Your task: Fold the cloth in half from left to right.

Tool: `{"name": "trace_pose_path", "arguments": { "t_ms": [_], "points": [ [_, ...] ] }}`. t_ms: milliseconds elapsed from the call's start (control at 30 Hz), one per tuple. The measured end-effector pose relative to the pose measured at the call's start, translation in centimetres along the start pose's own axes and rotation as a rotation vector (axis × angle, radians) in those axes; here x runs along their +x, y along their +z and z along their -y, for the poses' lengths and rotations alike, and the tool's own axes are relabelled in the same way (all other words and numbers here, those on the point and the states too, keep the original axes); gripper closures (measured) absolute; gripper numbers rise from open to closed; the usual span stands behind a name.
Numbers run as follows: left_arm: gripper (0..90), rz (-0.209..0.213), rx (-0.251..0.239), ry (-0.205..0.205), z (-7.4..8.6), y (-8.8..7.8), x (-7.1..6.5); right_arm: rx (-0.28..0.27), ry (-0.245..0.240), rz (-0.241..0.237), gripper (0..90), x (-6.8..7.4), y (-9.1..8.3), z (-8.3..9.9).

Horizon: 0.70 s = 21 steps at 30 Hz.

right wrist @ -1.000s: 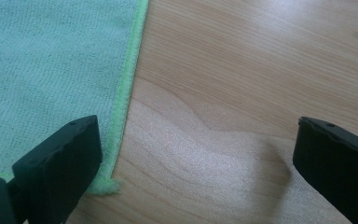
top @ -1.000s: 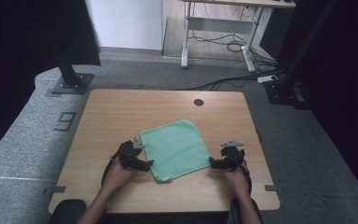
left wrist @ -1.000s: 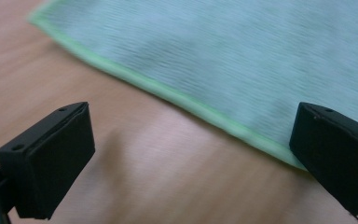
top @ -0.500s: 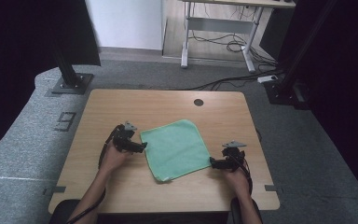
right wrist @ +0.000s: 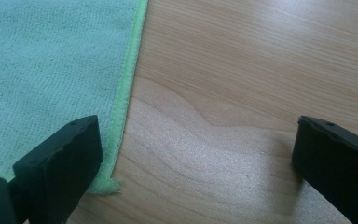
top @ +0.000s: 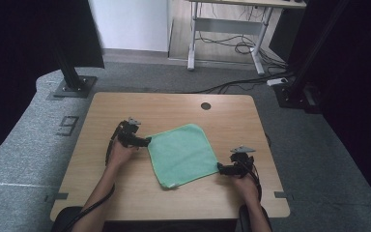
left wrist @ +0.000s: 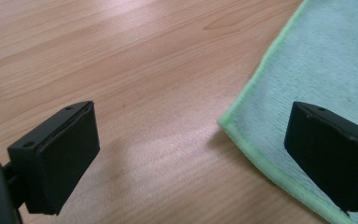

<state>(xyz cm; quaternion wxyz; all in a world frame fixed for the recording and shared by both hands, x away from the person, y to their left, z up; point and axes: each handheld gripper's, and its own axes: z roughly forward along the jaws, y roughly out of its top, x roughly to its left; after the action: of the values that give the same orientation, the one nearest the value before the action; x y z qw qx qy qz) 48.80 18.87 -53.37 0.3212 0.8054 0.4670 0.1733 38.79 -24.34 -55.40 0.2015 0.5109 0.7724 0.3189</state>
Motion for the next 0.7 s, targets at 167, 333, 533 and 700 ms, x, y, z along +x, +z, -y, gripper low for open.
{"name": "trace_pose_path", "arguments": {
  "t_ms": [167,333,533,700],
  "points": [
    [3.0,-0.021,0.020,-0.016,0.2,1.0,0.3,-0.002,0.000,0.001,1.2,0.0,0.0,0.0],
    [1.8,-0.036,0.018,-0.018,0.5,1.4,0.1,-0.002,0.000,0.001,1.0,0.0,0.0,0.0],
    [2.5,-0.027,0.010,-0.016,0.6,1.4,0.2,-0.001,-0.004,-0.002,1.0,0.0,0.1,-0.1],
    [3.2,-0.028,0.011,-0.017,0.6,1.4,0.2,0.013,-0.034,0.004,3.3,0.2,-0.2,-0.4]
  ]
}}
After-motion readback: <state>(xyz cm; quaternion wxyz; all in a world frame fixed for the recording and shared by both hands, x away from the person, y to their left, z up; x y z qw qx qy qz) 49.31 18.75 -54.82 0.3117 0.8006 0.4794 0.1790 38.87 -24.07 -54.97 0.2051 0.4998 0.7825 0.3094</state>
